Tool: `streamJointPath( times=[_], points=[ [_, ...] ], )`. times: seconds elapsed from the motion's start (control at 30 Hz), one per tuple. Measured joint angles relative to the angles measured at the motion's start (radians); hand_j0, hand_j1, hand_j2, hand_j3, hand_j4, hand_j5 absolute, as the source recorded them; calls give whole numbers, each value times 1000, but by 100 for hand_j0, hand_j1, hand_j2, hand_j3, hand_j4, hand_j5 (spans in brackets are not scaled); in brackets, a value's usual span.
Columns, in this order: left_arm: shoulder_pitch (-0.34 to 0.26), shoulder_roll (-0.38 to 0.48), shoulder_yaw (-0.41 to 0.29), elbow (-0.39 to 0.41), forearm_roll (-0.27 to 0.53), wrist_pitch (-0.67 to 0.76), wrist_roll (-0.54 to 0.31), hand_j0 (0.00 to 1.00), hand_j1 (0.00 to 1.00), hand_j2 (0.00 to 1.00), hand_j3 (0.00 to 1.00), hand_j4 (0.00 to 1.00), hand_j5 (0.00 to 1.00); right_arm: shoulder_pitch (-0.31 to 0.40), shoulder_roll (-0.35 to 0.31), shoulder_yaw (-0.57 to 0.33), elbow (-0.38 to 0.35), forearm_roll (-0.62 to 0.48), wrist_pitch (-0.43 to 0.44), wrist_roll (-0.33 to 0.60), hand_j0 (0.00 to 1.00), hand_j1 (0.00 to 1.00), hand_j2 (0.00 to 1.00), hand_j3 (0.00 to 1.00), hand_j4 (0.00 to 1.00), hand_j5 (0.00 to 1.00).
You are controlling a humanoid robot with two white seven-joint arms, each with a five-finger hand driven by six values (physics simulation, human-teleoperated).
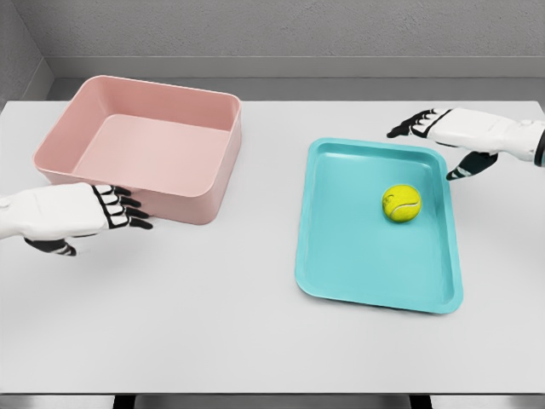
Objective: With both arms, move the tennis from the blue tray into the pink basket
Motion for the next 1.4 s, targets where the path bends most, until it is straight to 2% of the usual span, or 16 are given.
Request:
streamJointPath(
  times=[0.13, 0.27, 0.43, 0.57, 0.67, 0.77, 1.03, 1.2, 1.3, 1.4],
  points=[
    [0, -3, 10, 0, 0, 0, 3, 100, 100, 100, 100, 100, 100, -2, -1, 7, -6, 0, 0, -9, 100, 100, 100, 100, 100, 100],
    [57, -21, 8, 0, 1, 0, 161, 100, 100, 100, 100, 100, 100, 2, 3, 34, -14, 0, 0, -11, 100, 100, 100, 100, 100, 100],
    [71, -20, -30, 0, 13, 1, 222, 100, 100, 100, 100, 100, 100, 6, 15, 78, -22, 0, 0, -12, 100, 100, 100, 100, 100, 100],
    [71, 28, -62, 0, 16, 1, 130, 100, 100, 100, 100, 100, 100, 11, 15, 95, -18, 0, 0, -11, 100, 100, 100, 100, 100, 100],
    [63, 62, -72, -1, 16, 0, 12, 100, 100, 100, 100, 100, 100, 26, 15, 99, -16, 0, 0, -11, 100, 100, 100, 100, 100, 100],
    [48, 63, -69, -1, 19, 0, -39, 100, 100, 100, 100, 100, 100, 35, 19, 103, -14, 2, 0, -9, 100, 100, 100, 100, 100, 100],
    [34, 25, -50, -2, 25, 0, -65, 100, 100, 100, 100, 100, 100, 38, 63, 114, 7, 5, 0, -5, 100, 100, 100, 100, 100, 100],
    [3, 4, -46, -2, 25, 0, -66, 100, 100, 100, 100, 100, 100, 38, 79, 130, 12, 6, 0, -3, 100, 100, 100, 100, 100, 100],
    [-37, -19, -45, -2, 27, 0, -66, 100, 100, 100, 100, 100, 100, 38, 82, 134, 16, 6, 0, -2, 100, 100, 100, 100, 100, 100],
    [-44, -33, -46, -2, 27, 0, -66, 100, 100, 100, 100, 100, 100, 38, 84, 140, 19, 6, 0, -1, 94, 94, 94, 94, 94, 94]
  ],
)
